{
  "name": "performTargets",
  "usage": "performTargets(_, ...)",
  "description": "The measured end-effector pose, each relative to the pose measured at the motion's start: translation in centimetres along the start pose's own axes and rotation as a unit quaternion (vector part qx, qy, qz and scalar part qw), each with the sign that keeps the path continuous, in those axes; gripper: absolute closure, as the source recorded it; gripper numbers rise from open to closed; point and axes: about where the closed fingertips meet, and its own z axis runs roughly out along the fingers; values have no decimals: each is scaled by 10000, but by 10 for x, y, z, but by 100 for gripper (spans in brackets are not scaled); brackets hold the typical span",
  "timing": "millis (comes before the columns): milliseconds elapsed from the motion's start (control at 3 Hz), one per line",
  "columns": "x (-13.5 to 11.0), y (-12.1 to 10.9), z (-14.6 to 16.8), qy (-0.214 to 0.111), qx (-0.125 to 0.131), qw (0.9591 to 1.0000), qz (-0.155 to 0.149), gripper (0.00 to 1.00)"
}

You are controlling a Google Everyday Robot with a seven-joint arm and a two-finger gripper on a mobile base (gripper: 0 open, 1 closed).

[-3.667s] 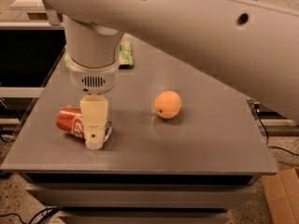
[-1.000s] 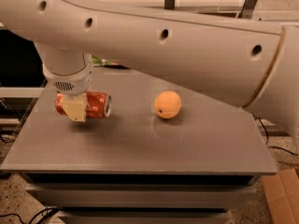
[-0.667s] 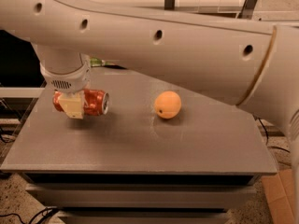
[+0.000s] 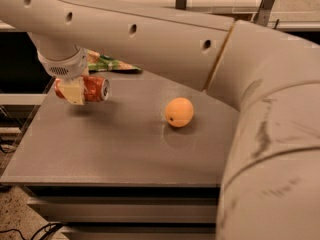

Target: Move coke can near green rice chip bag

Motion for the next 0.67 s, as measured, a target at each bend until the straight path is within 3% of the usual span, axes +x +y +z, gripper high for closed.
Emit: performTargets(667, -2, -69, 29, 64, 256, 9972, 697, 100)
